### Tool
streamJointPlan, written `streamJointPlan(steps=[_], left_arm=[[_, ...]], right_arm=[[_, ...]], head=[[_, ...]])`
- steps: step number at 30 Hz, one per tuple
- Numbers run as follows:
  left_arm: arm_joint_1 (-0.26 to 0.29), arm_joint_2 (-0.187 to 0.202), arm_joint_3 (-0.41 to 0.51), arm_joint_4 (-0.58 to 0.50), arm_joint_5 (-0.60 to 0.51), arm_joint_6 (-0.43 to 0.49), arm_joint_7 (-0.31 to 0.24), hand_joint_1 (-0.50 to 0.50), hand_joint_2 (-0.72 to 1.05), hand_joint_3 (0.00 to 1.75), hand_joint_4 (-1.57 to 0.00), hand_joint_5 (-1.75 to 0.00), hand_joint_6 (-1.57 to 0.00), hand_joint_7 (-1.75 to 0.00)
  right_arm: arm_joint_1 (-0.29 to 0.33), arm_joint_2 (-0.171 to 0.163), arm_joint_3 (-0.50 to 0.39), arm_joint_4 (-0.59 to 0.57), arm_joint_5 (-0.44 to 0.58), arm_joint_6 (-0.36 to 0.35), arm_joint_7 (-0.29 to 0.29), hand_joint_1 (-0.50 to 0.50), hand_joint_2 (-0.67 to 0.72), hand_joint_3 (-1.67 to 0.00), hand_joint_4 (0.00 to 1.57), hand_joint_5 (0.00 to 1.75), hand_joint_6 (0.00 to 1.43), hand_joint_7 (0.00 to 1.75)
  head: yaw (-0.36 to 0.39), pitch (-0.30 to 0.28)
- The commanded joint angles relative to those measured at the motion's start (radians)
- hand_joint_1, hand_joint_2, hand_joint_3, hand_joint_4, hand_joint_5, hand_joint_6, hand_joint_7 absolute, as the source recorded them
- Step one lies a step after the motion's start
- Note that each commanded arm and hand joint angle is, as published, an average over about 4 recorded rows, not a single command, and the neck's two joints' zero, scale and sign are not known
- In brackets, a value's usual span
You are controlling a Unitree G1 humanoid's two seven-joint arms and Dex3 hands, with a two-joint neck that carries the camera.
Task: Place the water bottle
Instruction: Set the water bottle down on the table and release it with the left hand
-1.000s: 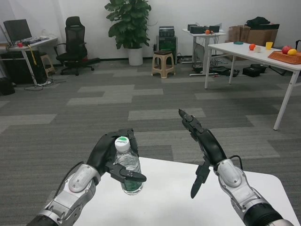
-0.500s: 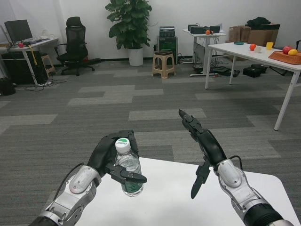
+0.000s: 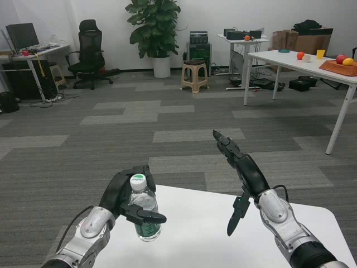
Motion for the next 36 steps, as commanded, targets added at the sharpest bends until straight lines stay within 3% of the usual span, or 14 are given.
streamJointPlan(steps=[1, 9, 21, 28, 34, 36], left_arm=[[-0.067, -0.005, -0.028, 0.131, -0.045, -0.075, 0.026, -0.08, 0.16, 0.26, -1.53, -1.75, -1.39, -1.69], [-0.127, -0.018, -0.085, 0.420, -0.055, -0.175, 0.108, -0.09, 0.07, 0.17, -1.50, -1.75, -1.41, -1.75], [-0.130, -0.026, -0.153, 0.544, -0.045, -0.185, 0.191, -0.12, -0.02, 0.09, -1.50, -1.75, -1.34, -1.71], [-0.131, -0.031, -0.186, 0.562, -0.045, -0.184, 0.204, -0.10, -0.04, 0.09, -1.45, -1.75, -1.37, -1.69], [-0.135, -0.031, -0.226, 0.573, -0.046, -0.164, 0.201, -0.06, -0.13, 0.09, -1.32, -1.75, -1.26, -1.68], [-0.136, -0.031, -0.230, 0.574, -0.046, -0.160, 0.200, -0.06, -0.17, 0.09, -1.31, -1.75, -1.34, -1.68]], right_arm=[[0.002, 0.001, -0.003, 0.002, 0.005, -0.006, -0.006, -0.29, 0.53, 0.00, 0.00, 0.00, 0.00, 0.00], [0.001, 0.004, 0.000, 0.002, 0.005, -0.006, -0.005, -0.29, 0.53, 0.00, 0.00, 0.00, 0.00, 0.00], [-0.003, 0.006, 0.008, 0.002, 0.005, -0.006, -0.006, -0.29, 0.53, 0.00, 0.00, 0.00, 0.00, 0.00], [-0.003, 0.006, 0.011, 0.000, 0.005, -0.006, -0.007, -0.29, 0.53, 0.00, 0.00, 0.00, 0.00, 0.00], [-0.004, 0.005, 0.011, -0.002, 0.005, -0.006, -0.007, -0.29, 0.53, 0.00, 0.00, 0.00, 0.00, 0.00], [-0.004, 0.005, 0.010, -0.003, 0.005, -0.006, -0.008, -0.29, 0.53, 0.00, 0.00, 0.00, 0.00, 0.00]], head=[[-0.001, 0.001], [-0.003, 0.007], [0.003, 0.014], [0.002, 0.019], [0.002, 0.020], [0.002, 0.021]])
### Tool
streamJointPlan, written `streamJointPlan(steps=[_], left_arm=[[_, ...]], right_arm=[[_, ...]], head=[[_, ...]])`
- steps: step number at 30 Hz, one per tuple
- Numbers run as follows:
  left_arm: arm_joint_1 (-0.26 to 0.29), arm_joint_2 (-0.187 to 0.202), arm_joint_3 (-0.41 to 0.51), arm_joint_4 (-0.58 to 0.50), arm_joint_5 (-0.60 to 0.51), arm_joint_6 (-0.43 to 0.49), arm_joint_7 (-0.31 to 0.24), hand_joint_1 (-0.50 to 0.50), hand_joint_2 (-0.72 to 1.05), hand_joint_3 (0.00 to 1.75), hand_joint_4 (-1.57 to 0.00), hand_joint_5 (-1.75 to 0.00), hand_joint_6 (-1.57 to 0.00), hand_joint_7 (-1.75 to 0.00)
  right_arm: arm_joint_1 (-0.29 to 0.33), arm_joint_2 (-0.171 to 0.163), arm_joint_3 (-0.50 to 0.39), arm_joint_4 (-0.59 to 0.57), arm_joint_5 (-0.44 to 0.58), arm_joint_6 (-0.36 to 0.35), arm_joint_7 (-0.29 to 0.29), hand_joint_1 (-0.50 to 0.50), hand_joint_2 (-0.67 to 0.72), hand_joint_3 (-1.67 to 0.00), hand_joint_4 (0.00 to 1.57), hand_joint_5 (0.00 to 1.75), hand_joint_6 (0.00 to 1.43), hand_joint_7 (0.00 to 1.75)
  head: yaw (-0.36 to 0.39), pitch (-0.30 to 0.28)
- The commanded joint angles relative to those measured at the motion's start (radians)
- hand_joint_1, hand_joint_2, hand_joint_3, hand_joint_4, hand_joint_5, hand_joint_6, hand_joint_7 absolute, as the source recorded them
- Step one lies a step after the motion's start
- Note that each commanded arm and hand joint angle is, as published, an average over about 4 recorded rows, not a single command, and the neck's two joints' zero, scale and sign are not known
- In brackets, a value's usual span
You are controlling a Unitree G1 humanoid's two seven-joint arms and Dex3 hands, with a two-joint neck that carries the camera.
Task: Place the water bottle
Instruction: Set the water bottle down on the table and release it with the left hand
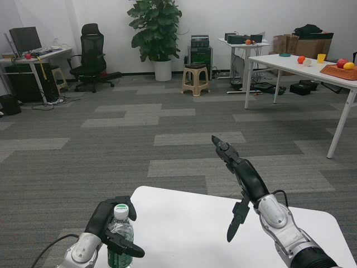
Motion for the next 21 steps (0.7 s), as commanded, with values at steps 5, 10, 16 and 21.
streamJointPlan(steps=[5, 10, 16, 21], left_arm=[[-0.031, 0.004, -0.010, 0.011, -0.010, 0.015, 0.002, -0.06, -0.19, 0.09, -1.31, -1.75, -1.41, -1.68], [-0.031, 0.005, -0.012, 0.018, -0.011, 0.026, 0.003, -0.04, -0.19, 0.09, -1.31, -1.75, -1.41, -1.68], [-0.037, 0.005, -0.035, 0.018, -0.014, 0.034, 0.007, -0.03, -0.19, 0.09, -1.31, -1.75, -1.41, -1.68], [-0.056, 0.005, -0.070, 0.018, -0.017, 0.044, 0.022, -0.01, -0.19, 0.09, -1.31, -1.75, -1.39, -1.68]], right_arm=[[-0.005, 0.002, 0.000, -0.008, 0.005, -0.006, -0.008, -0.29, 0.53, 0.00, 0.00, 0.00, 0.00, 0.00], [-0.005, 0.002, 0.000, -0.008, 0.005, -0.006, -0.008, -0.29, 0.53, 0.00, 0.00, 0.00, 0.00, 0.00], [-0.005, 0.002, 0.000, -0.008, 0.005, -0.006, -0.008, -0.29, 0.53, 0.00, 0.00, 0.00, 0.00, 0.00], [-0.005, 0.001, 0.001, -0.008, 0.005, -0.006, -0.008, -0.29, 0.53, 0.00, 0.00, 0.00, 0.00, 0.00]], head=[[0.001, 0.000], [0.002, 0.000], [0.001, 0.000], [-0.002, -0.003]])
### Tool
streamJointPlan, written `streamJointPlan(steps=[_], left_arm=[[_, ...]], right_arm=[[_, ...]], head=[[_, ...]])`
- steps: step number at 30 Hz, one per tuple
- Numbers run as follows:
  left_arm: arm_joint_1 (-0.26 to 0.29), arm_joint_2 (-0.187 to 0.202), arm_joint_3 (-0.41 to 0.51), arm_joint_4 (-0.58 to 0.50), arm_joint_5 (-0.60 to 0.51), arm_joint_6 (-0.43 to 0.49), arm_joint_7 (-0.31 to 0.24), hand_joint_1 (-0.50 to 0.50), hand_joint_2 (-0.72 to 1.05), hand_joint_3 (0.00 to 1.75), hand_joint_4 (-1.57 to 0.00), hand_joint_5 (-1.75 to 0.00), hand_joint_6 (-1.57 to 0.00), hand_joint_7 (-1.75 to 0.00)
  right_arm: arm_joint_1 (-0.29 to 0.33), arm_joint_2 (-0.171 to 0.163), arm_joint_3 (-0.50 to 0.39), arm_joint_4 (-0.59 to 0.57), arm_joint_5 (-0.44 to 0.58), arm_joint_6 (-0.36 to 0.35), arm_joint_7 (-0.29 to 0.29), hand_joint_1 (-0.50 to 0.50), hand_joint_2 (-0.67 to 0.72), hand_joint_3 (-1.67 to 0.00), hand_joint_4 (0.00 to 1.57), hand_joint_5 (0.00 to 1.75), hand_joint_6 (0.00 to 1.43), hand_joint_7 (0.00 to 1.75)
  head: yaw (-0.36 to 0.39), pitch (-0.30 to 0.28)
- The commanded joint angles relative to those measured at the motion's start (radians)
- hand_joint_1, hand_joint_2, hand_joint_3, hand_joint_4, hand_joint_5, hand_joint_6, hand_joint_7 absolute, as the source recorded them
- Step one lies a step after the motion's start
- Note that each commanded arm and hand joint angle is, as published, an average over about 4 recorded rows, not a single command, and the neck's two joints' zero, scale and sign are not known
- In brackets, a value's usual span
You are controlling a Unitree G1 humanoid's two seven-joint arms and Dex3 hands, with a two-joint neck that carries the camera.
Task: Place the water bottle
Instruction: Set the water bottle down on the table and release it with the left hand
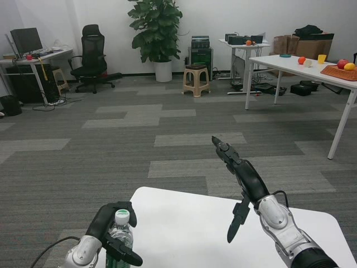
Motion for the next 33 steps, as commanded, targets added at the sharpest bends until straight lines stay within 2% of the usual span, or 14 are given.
streamJointPlan(steps=[1, 9, 16, 26, 33], left_arm=[[-0.052, 0.004, -0.023, 0.000, -0.016, 0.008, 0.022, -0.01, -0.21, 0.09, -1.31, -1.75, -1.39, -1.68], [-0.071, -0.001, -0.046, 0.000, -0.018, 0.015, 0.035, -0.06, -0.19, 0.09, -1.27, -1.75, -1.37, -1.68], [-0.071, -0.003, -0.046, -0.003, -0.027, 0.014, 0.035, -0.03, -0.19, 0.09, -1.23, -1.75, -1.35, -1.68], [-0.078, -0.007, -0.064, -0.014, -0.043, 0.013, 0.035, -0.06, -0.19, 0.09, -1.22, -1.75, -1.31, -1.68], [-0.078, -0.007, -0.065, -0.013, -0.045, 0.013, 0.035, -0.12, -0.19, 0.09, -1.12, -1.75, -1.26, -1.68]], right_arm=[[-0.005, 0.001, 0.001, -0.007, 0.005, -0.006, -0.008, -0.29, 0.53, 0.00, 0.00, 0.00, 0.00, 0.00], [-0.005, 0.000, 0.001, -0.007, 0.005, -0.006, -0.008, -0.29, 0.53, 0.00, 0.00, 0.00, 0.00, 0.00], [-0.005, 0.000, 0.001, -0.007, 0.005, -0.006, -0.008, -0.29, 0.53, 0.00, 0.00, 0.00, 0.00, 0.00], [-0.005, 0.001, 0.003, -0.009, 0.005, -0.006, -0.008, -0.29, 0.53, 0.00, 0.00, 0.00, 0.00, 0.00], [-0.006, 0.001, 0.004, -0.009, 0.005, -0.006, -0.008, -0.29, 0.53, 0.00, 0.00, 0.00, 0.00, 0.00]], head=[[-0.003, -0.002], [-0.003, -0.004], [-0.001, -0.005], [-0.002, -0.003], [-0.003, -0.004]])
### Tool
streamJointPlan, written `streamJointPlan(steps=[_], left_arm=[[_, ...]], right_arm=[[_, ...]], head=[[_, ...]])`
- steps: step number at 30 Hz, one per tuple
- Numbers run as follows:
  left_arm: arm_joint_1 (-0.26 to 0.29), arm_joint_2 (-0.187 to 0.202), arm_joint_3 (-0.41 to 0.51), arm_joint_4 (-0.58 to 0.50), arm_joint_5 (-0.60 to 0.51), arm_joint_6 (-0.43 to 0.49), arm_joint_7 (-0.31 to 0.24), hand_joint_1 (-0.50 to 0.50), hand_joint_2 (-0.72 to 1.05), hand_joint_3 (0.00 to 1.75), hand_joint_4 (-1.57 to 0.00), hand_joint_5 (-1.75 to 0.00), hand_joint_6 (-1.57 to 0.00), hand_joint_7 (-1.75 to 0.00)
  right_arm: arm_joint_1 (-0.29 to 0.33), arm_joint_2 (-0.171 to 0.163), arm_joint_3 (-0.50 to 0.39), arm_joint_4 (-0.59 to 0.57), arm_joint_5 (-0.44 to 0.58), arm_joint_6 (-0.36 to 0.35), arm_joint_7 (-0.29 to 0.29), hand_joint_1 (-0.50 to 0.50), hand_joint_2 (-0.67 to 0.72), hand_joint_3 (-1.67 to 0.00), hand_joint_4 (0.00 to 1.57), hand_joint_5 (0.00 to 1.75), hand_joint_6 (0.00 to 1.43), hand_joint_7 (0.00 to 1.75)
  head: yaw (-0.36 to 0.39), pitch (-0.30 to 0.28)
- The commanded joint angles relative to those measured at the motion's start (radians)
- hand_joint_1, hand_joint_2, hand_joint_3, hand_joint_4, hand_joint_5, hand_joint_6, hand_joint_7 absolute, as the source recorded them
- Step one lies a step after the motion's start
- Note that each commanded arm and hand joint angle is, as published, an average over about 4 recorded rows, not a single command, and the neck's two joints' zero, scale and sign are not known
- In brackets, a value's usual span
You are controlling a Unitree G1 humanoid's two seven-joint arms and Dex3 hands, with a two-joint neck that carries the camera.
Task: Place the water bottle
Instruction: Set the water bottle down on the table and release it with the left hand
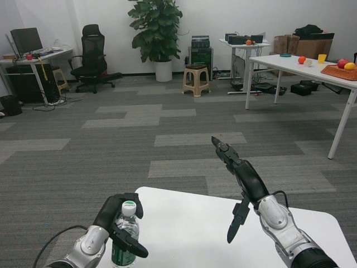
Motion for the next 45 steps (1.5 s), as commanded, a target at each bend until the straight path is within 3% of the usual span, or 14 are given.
streamJointPlan(steps=[1, 10, 24, 27, 45], left_arm=[[-0.026, 0.008, 0.002, -0.003, -0.010, -0.001, 0.006, -0.12, -0.19, 0.09, -1.10, -1.75, -1.25, -1.68], [-0.029, 0.008, -0.018, -0.002, -0.010, 0.010, 0.006, -0.14, -0.19, 0.09, -1.08, -1.75, -1.21, -1.68], [-0.029, 0.013, -0.052, 0.046, -0.011, 0.111, 0.004, -0.14, -0.21, 0.09, -1.02, -1.75, -1.20, -1.68], [-0.029, 0.014, -0.060, 0.049, -0.011, 0.116, 0.003, -0.14, -0.28, 0.09, -1.03, -1.75, -1.20, -1.68], [-0.025, 0.017, -0.086, 0.038, -0.036, 0.116, -0.001, -0.14, -0.28, 0.09, -1.02, -1.75, -1.18, -1.68]], right_arm=[[-0.006, 0.001, 0.001, -0.009, 0.005, -0.006, -0.008, -0.29, 0.53, 0.00, 0.00, 0.00, 0.00, 0.00], [-0.011, 0.002, 0.002, -0.005, 0.006, -0.006, -0.008, -0.29, 0.53, 0.00, 0.00, 0.00, 0.00, 0.00], [-0.010, 0.004, 0.001, -0.007, 0.005, -0.006, -0.008, -0.29, 0.53, 0.00, 0.00, 0.00, 0.00, 0.00], [-0.010, 0.004, 0.002, -0.009, 0.006, -0.006, -0.008, -0.29, 0.53, 0.00, 0.00, 0.00, 0.00, 0.00], [-0.010, 0.002, 0.004, -0.007, 0.006, -0.006, -0.008, -0.29, 0.53, 0.00, 0.00, 0.00, 0.00, 0.00]], head=[[0.001, 0.002], [0.003, 0.003], [-0.002, 0.006], [-0.002, 0.003], [0.002, 0.001]])
